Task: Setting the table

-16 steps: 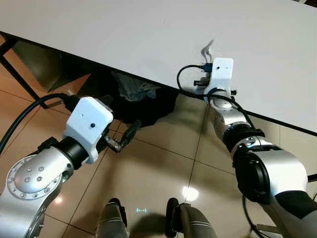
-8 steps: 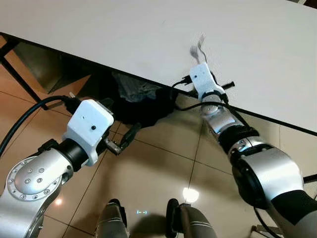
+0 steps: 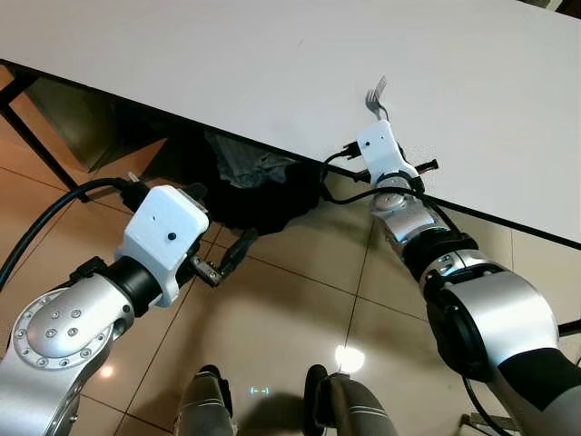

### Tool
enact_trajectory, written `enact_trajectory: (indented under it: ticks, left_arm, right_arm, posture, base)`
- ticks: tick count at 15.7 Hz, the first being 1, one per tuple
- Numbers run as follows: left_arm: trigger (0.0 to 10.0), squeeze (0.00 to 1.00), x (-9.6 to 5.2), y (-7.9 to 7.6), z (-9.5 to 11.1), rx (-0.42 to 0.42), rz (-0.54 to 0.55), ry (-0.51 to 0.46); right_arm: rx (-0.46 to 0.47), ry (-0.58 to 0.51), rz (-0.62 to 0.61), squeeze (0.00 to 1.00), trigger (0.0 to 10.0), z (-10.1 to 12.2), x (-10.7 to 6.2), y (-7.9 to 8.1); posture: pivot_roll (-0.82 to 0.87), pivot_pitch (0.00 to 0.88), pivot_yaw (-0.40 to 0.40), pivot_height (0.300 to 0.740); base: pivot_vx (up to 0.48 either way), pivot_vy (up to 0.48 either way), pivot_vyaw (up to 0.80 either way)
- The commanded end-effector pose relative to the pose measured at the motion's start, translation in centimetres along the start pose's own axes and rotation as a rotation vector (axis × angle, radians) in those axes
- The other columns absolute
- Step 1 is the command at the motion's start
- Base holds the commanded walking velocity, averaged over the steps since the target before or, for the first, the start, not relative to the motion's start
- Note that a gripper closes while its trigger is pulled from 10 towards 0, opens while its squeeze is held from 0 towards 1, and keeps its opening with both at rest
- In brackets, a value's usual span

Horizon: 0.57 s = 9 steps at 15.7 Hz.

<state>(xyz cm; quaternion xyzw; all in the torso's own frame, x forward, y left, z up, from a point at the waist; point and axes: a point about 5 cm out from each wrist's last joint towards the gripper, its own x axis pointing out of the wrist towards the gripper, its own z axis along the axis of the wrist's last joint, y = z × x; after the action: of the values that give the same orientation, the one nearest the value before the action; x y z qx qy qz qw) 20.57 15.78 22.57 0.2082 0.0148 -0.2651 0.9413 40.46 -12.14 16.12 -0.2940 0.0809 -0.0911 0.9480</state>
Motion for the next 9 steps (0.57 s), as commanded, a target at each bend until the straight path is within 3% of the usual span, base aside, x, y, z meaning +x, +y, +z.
enact_trajectory:
  ticks: [1,3,4,5,9]
  left_arm:
    - [10.0,0.0,-0.09,-0.68,-0.15,-0.004,-0.043,0.01]
    - [10.0,0.0,-0.08,-0.81,-0.2,-0.007,-0.053,0.01]
    - [10.0,0.0,-0.05,-1.01,-0.2,-0.01,-0.064,0.01]
    - [10.0,0.0,-0.04,-1.16,-0.18,-0.013,-0.072,0.008]
    - [10.0,0.0,-0.19,-1.2,-0.24,-0.012,-0.074,0.014]
  right_arm:
    - [0.0,0.071,0.019,0.0,10.0,-1.43,-0.07,0.06]
    - [0.031,0.085,0.012,0.0,10.0,-1.52,-0.08,0.05]
    - [0.059,0.095,0.012,0.33,10.0,-1.59,-0.07,0.02]
    - [0.093,0.101,0.011,0.96,10.0,-1.61,-0.05,-0.02]
    - [0.151,0.081,0.028,1.0,10.0,-0.9,-0.01,0.09]
  posture:
    - [0.21,0.267,-0.109,0.74]
    - [0.2,0.266,-0.107,0.74]
    - [0.2,0.264,-0.11,0.74]
    - [0.2,0.264,-0.111,0.74]
    - [0.2,0.262,-0.117,0.74]
  base:
    - [0.0,0.0,0.0]
    - [0.0,0.0,0.0]
    - [0.0,0.0,0.0]
    - [0.0,0.0,0.0]
    - [0.0,0.0,0.0]
